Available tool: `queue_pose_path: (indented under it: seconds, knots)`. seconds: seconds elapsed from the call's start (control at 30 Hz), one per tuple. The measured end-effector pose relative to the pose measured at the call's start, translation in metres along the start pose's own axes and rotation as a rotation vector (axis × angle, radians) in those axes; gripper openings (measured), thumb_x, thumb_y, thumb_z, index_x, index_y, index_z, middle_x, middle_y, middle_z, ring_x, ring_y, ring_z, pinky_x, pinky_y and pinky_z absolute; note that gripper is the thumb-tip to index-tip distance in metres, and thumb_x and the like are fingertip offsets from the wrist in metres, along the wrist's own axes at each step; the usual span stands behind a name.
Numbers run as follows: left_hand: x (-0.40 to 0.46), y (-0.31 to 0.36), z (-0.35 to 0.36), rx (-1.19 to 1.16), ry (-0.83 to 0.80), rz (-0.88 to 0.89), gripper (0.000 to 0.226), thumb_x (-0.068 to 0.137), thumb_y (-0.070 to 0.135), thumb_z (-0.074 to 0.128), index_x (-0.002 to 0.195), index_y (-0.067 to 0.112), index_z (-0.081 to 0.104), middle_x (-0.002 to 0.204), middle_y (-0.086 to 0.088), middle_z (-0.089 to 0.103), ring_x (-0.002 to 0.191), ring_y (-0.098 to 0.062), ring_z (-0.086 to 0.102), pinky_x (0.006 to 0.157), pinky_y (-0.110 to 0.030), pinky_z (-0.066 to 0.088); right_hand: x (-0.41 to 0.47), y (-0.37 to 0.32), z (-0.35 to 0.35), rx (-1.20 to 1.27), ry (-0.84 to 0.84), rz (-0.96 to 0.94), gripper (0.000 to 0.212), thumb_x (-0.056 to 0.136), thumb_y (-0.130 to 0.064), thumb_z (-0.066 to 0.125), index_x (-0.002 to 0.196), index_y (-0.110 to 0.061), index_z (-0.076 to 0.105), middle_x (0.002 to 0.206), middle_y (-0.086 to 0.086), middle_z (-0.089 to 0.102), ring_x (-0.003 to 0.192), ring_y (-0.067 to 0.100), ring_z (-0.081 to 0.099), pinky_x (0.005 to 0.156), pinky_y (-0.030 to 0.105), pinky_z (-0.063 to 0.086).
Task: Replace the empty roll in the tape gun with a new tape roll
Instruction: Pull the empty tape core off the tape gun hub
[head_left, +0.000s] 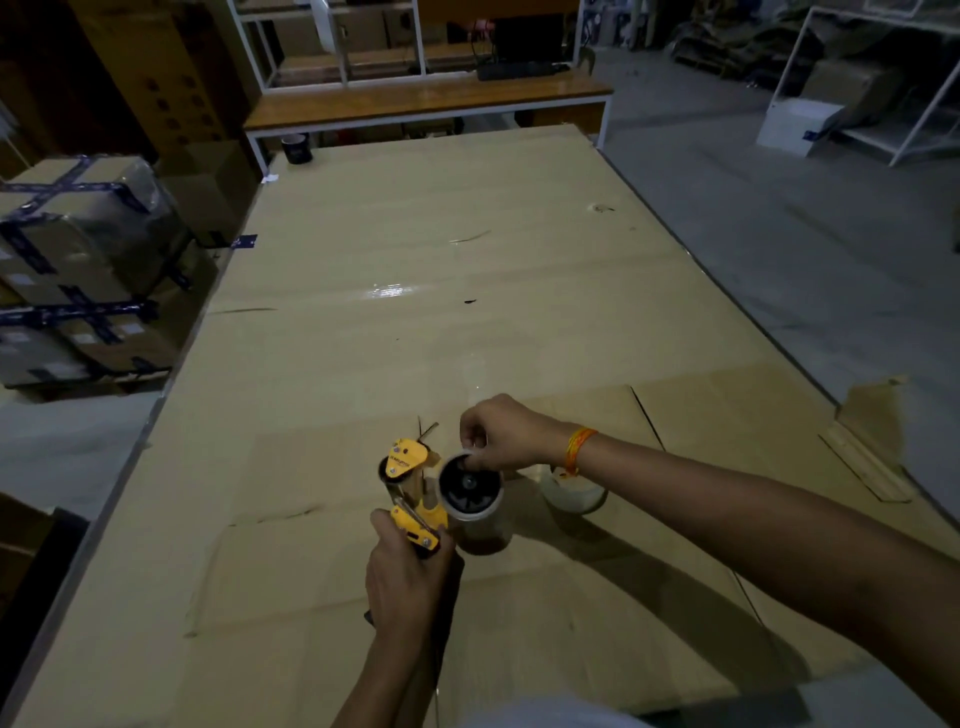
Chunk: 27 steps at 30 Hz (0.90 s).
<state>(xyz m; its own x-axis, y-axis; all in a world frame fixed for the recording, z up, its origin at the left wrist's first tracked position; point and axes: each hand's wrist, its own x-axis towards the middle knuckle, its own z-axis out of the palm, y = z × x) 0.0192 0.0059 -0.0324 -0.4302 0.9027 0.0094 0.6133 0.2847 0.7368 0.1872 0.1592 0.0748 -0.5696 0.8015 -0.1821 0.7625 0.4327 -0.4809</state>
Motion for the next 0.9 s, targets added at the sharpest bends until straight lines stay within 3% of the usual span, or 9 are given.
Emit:
queue_pose_path:
  seconds: [0.13,0.23,0.3,0.4,0.5,0.63,0.77,0.9]
  knots:
    - [0.008,-0.005,-0.003,0.006,0.013,0.015,0.055,0.088,0.039,0.083,0.096,0.023,0.031,0.073,-0.004,0.068,0.066,-0.038,0.068,0.052,-0.036,0.042,-0.008,0.005,-0.001,0.075,-0.045,0.01,0.058,0.085,-0.049,0.087,0.126,-0.012,0.07,0.119,0.007,0.07,0.103,0.022,0.066,0.083,0.032,0.055]
    - [0.007,-0.003,-0.004,0.015,0.012,0.038,0.053,0.089,0.039,0.082,0.096,0.025,0.031,0.073,0.003,0.065,0.061,-0.028,0.064,0.048,-0.033,0.039,-0.024,-0.002,0.018,-0.148,-0.038,-0.052,0.102,0.071,-0.062,0.09,0.152,-0.018,0.045,0.138,0.009,0.052,0.12,0.025,0.055,0.096,0.04,0.057]
    - [0.006,0.0,-0.005,0.031,-0.005,0.061,0.053,0.088,0.037,0.083,0.098,0.026,0.032,0.073,0.008,0.063,0.061,-0.024,0.063,0.047,-0.033,0.039,-0.031,-0.006,0.036,-0.336,0.011,-0.092,0.116,0.067,-0.06,0.091,0.158,-0.02,0.032,0.141,0.011,0.048,0.122,0.031,0.054,0.091,0.046,0.06]
    - [0.004,0.003,-0.004,0.075,-0.051,0.085,0.053,0.087,0.038,0.082,0.101,0.028,0.032,0.077,0.008,0.065,0.067,-0.028,0.069,0.052,-0.041,0.053,-0.03,-0.008,0.051,-0.438,0.082,-0.107,0.099,0.074,-0.053,0.09,0.151,-0.019,0.037,0.135,0.015,0.053,0.117,0.036,0.059,0.084,0.047,0.059]
    - [0.005,0.007,-0.005,0.142,-0.074,0.085,0.052,0.09,0.043,0.078,0.105,0.027,0.031,0.085,-0.001,0.071,0.074,-0.033,0.072,0.055,-0.038,0.05,-0.028,-0.007,0.043,-0.412,0.062,-0.171,0.079,0.08,-0.05,0.087,0.14,-0.015,0.049,0.126,0.015,0.06,0.11,0.036,0.065,0.084,0.044,0.059]
    - [0.007,0.016,-0.004,0.191,-0.133,0.056,0.051,0.093,0.047,0.073,0.11,0.024,0.031,0.096,-0.005,0.074,0.081,-0.033,0.073,0.06,-0.039,0.05,-0.025,-0.001,0.03,-0.446,-0.014,-0.287,0.083,0.077,-0.05,0.089,0.143,-0.019,0.049,0.125,0.013,0.064,0.106,0.033,0.069,0.086,0.045,0.062]
    - [0.01,0.019,-0.003,0.197,-0.158,0.065,0.051,0.095,0.049,0.071,0.111,0.025,0.029,0.092,-0.002,0.071,0.073,-0.028,0.068,0.06,-0.037,0.051,-0.025,0.0,0.016,-0.539,-0.074,-0.394,0.083,0.075,-0.042,0.093,0.145,-0.019,0.054,0.133,0.012,0.064,0.112,0.032,0.068,0.088,0.042,0.06]
    - [0.009,0.013,0.001,0.213,-0.19,0.067,0.054,0.094,0.05,0.071,0.116,0.025,0.028,0.098,-0.003,0.073,0.08,-0.029,0.071,0.062,-0.039,0.053,-0.028,-0.002,0.022,-0.457,0.001,-0.274,0.08,0.075,-0.049,0.09,0.14,-0.016,0.058,0.123,0.011,0.069,0.106,0.03,0.07,0.088,0.041,0.062]
